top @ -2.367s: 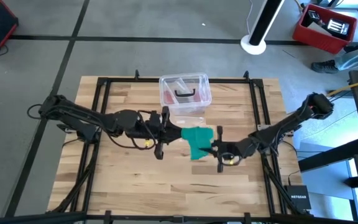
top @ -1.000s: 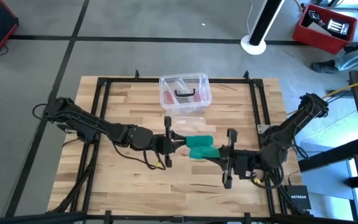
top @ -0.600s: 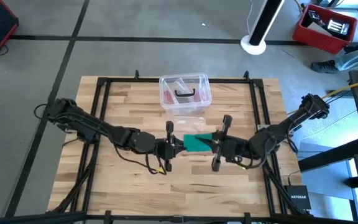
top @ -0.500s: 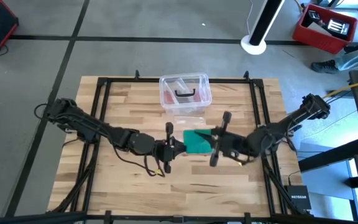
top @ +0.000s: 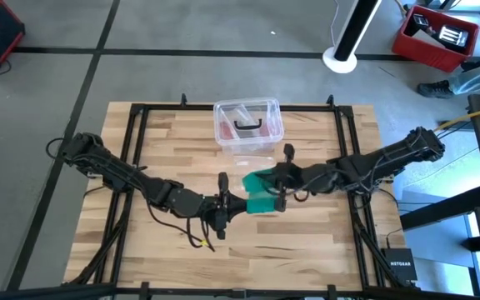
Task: Roll bandage
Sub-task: Roll the green bandage
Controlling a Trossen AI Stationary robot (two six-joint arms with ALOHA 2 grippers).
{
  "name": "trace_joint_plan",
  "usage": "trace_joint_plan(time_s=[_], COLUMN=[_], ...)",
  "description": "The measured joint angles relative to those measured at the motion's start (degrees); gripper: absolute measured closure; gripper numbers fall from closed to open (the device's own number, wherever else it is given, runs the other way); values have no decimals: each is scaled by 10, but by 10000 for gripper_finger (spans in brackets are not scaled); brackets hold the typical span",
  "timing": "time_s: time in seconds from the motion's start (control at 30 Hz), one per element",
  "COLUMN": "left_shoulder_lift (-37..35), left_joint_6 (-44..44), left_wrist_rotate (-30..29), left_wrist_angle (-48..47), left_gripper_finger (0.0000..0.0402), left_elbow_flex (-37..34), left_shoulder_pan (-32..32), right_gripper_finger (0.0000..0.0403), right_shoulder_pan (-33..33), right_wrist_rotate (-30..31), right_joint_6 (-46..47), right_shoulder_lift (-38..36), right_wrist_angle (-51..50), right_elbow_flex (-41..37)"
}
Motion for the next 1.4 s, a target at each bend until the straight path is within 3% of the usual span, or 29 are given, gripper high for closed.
trace_joint_plan(time_s=[0.17,0.27,0.37,0.6,0.73,0.93,1.07,1.2,1.33,1.4], left_shoulder_lift=[5,22,45,150,202,229,229,229,229,229], left_joint_6=[-63,-122,-202,-387,-478,-548,-570,-569,-574,-574], left_wrist_rotate=[8,10,13,20,25,35,36,31,22,20], left_wrist_angle=[-35,-48,-57,16,59,80,62,60,58,60], left_gripper_finger=[386,386,386,386,386,386,386,386,386,386], left_elbow_flex=[0,0,0,0,0,1,1,1,1,1], left_shoulder_pan=[7,9,9,11,11,10,13,16,17,18], right_gripper_finger=[372,320,258,150,127,123,123,123,123,123], right_shoulder_pan=[-25,-33,-33,-36,-36,-37,-37,-53,-63,-71], right_wrist_rotate=[-82,-126,-126,-149,-196,-302,-366,-328,-227,-216], right_joint_6=[99,136,168,237,264,276,261,241,241,234], right_shoulder_lift=[0,0,0,15,47,86,85,83,83,83], right_wrist_angle=[-30,-29,-22,-14,6,4,-64,-96,-34,-21], right_elbow_flex=[-26,-49,-78,-143,-173,-177,-145,-102,-93,-93])
